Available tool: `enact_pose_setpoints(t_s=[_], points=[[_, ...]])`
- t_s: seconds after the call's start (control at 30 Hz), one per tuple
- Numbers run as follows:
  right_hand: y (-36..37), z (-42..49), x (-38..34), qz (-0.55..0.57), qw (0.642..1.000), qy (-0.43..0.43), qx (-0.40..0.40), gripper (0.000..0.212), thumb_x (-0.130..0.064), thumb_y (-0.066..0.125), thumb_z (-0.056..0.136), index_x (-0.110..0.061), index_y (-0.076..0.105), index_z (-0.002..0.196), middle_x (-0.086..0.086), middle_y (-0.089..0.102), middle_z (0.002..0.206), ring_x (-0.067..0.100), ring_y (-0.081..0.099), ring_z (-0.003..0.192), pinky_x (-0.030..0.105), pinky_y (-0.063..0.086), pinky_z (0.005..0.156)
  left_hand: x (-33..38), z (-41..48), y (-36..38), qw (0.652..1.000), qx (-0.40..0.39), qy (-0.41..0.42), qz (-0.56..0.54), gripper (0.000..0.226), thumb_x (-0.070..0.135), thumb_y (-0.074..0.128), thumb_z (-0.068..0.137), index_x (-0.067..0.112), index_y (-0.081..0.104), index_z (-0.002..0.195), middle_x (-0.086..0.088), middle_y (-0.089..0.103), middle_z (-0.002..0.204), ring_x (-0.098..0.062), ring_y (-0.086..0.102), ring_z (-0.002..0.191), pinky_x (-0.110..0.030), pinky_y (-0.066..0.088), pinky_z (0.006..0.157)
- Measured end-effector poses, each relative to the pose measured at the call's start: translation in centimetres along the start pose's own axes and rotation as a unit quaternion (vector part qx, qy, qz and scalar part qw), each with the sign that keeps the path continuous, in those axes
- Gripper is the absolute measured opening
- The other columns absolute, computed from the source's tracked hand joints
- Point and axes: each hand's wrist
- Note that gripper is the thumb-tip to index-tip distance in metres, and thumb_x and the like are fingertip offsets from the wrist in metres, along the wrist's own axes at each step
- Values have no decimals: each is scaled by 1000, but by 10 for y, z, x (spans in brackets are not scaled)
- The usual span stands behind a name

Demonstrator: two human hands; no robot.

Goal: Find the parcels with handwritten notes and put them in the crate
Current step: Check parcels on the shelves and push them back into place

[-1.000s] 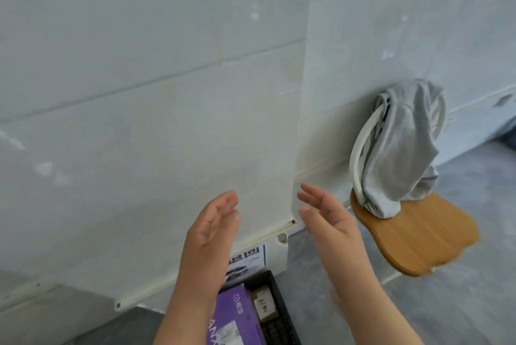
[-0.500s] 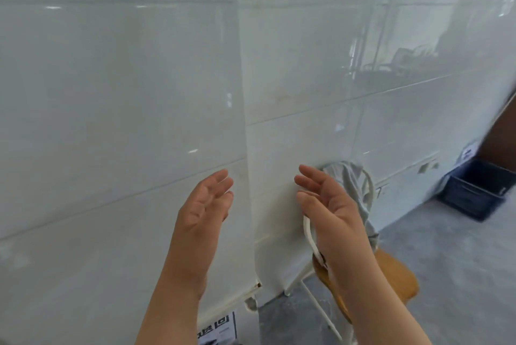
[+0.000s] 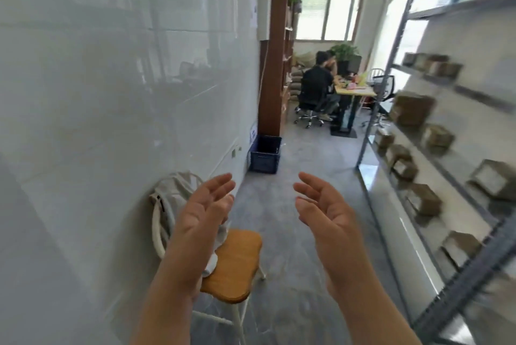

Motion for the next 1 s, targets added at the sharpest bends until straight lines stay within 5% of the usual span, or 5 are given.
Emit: enact_pose_setpoints(t_s=[0.13, 0.37, 0.5, 0.87, 1.0], points=[[-70, -33, -8, -30, 992, 10, 121, 39, -26, 64, 83, -38, 66, 120, -12, 69, 119, 2, 64, 108, 25, 49, 89, -3, -8, 68, 993, -113, -16, -33, 41, 35, 57, 79, 37, 66, 119, 14, 71, 122, -5, 64, 117, -32, 47, 100], [-205, -123, -30, -60, 947, 19, 315, 36, -10, 62, 93, -39, 70, 113, -11, 70, 116, 7, 65, 108, 33, 52, 95, 5, -58, 212, 953, -297, -24, -63, 40, 34, 55, 80, 36, 67, 118, 16, 72, 118, -5, 65, 114, -31, 49, 96], [-264, -188, -48, -78, 911, 12, 405, 40, -12, 60, 95, -48, 70, 108, -20, 71, 110, -3, 65, 103, 28, 49, 89, 17, -108, 280, 922, -378, -21, -78, 40, 33, 58, 80, 34, 68, 118, 14, 73, 116, -6, 67, 111, -31, 50, 95], [-376, -379, -87, -104, 808, 40, 578, 35, -15, 57, 98, -44, 67, 115, -25, 71, 108, -2, 64, 107, 27, 52, 96, 37, -282, 419, 833, -547, -23, -81, 32, 14, 55, 98, 30, 66, 123, 12, 71, 120, -5, 66, 113, -33, 50, 100], [-398, -439, -86, -100, 766, 54, 632, 35, -14, 55, 100, -43, 67, 116, -22, 70, 111, 1, 63, 109, 37, 49, 104, 32, -337, 448, 800, -593, -34, -79, 33, 14, 54, 98, 31, 66, 123, 16, 72, 115, -1, 68, 106, -23, 55, 88]])
Point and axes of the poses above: each hand's wrist, its own z-axis towards the middle knuckle, its own y-axis out of the palm, x = y × z
